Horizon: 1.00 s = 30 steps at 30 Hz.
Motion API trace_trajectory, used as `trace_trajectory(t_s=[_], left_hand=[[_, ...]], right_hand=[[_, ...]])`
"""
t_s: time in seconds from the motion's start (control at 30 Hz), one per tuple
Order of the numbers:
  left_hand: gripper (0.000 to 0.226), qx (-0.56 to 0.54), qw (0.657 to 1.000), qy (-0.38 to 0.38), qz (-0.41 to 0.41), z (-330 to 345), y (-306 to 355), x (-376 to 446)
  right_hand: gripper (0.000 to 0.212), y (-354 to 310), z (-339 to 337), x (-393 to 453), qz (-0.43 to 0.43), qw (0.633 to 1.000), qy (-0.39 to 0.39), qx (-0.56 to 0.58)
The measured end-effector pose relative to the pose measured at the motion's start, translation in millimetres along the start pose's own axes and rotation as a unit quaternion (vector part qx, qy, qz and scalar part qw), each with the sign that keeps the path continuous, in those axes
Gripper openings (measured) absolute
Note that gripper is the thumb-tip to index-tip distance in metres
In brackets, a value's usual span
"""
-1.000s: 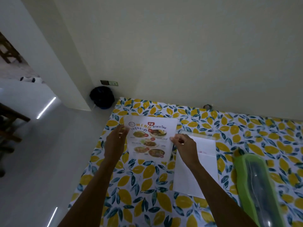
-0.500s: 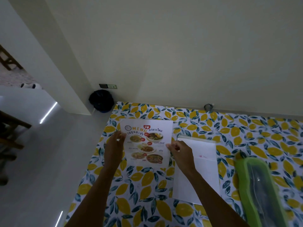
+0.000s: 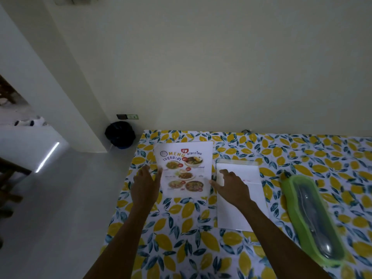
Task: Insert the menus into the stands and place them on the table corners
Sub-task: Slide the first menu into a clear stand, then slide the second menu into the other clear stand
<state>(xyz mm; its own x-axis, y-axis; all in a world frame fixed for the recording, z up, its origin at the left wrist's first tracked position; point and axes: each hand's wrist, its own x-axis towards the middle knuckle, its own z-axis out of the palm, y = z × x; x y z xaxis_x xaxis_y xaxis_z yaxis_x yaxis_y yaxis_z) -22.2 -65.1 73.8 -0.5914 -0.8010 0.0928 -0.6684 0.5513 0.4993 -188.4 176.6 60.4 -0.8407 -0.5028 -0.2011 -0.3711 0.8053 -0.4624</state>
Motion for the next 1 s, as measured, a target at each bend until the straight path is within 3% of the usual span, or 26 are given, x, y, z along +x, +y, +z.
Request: trace_trajectory(t_s=[0.13, 0.27, 0.47, 0.73, 0.83, 1.0], left_hand=[[0.071, 0.083, 0.993, -0.031, 0.075, 3.7, -7.0, -28.5], [0.069, 0.068, 0.988, -0.069, 0.125, 12.5, 1.2, -59.0], [0.085, 0.075, 0.974, -0.083, 0.195, 24.6, 37.7, -90.3], [0.08, 0.08, 0.96, -0.138, 0.231, 62.8, 77.1, -118.9], [0.085, 0.066, 0.962, -0.151, 0.219, 79.0, 89.5, -123.8], [0.074, 0.092, 0.962, -0.182, 0.182, 115.7, 107.8, -118.6]], right_hand=[[0.075, 9.2, -2.1, -31.6, 0.004, 0.998, 0.03, -0.057], [0.07, 19.6, -5.0, -68.4, 0.017, 0.994, 0.036, -0.1], [0.072, 43.6, -16.9, -112.9, 0.059, 0.992, 0.046, -0.099], [0.072, 94.8, -29.8, -141.7, 0.107, 0.989, 0.048, -0.093], [0.072, 112.5, -28.6, -134.8, 0.109, 0.99, 0.041, -0.082], [0.072, 148.1, -19.0, -103.6, 0.097, 0.992, 0.0, -0.076]])
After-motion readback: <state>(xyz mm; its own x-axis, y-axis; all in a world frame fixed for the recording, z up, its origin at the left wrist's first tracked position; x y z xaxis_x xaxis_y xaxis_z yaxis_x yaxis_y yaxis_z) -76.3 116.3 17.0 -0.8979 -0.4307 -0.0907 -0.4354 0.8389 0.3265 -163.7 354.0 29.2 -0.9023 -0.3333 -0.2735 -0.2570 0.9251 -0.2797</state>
